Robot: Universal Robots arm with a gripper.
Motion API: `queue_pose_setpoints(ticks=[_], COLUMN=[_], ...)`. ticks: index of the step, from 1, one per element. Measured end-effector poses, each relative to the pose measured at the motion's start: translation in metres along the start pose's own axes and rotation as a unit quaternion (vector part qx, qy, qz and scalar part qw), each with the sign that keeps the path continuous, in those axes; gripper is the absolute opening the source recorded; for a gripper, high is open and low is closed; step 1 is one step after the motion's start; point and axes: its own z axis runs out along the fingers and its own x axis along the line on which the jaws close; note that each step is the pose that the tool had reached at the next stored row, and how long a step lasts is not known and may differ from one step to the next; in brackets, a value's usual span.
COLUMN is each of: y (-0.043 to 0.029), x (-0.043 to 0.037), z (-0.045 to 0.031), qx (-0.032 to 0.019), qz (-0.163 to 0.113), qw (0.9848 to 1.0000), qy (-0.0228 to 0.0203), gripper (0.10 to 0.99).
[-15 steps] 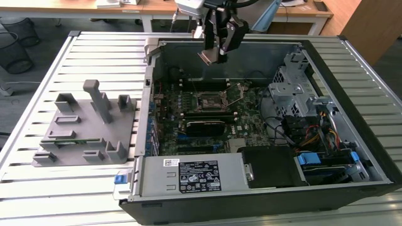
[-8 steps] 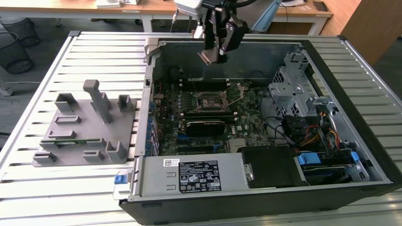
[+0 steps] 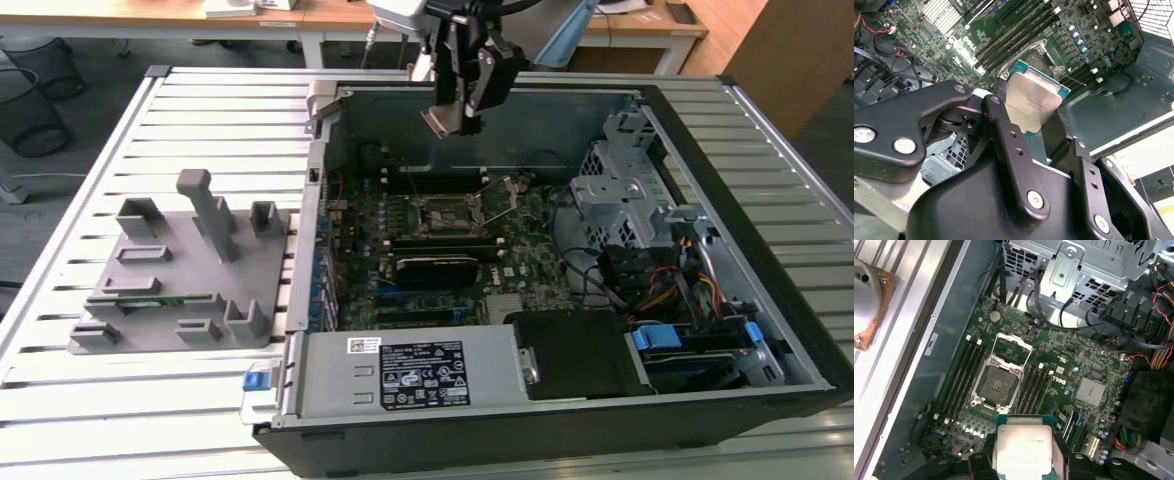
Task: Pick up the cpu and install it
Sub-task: 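Place the cpu into insertion slot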
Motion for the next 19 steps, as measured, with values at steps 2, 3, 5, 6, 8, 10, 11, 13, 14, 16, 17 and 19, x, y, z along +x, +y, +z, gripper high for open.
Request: queue_pose_setpoints(ticks=[2,3,5,6,8,10,11,13,14,16,17,19], y=[0.0,0.0,0.0,0.0,0.0,0.0,0.0,0.0,0.0,0.0,0.0,0.0], x=[0.0,0.0,0.0,0.0,0.0,0.0,0.0,0.0,0.0,0.0,0.0,0.0], z=[0.0,0.0,0.0,0.0001,0.0001,0.0002,0.0003,0.0004,0.0004,0.0005,0.0005,0.0006], qx=[0.0,0.0001,0.0001,0.0001,0.0001,0.0002,0.0002,0.0003,0.0003,0.0004,0.0004,0.0005], qz=[0.004,0.006,0.01,0.012,0.017,0.022,0.025,0.032,0.035,0.042,0.045,0.052], qw=[1.0,1.0,1.0,0.9999,0.9999,0.9998,0.9997,0.9995,0.9994,0.9991,0.999,0.9986], qy=[-0.0001,-0.0002,-0.0004,-0.0005,-0.0006,-0.0008,-0.0009,-0.0011,-0.0013,-0.0015,-0.0016,-0.0019], gripper=[0.525,0.525,0.525,0.525,0.525,0.525,0.525,0.525,0.525,0.525,0.525,0.525])
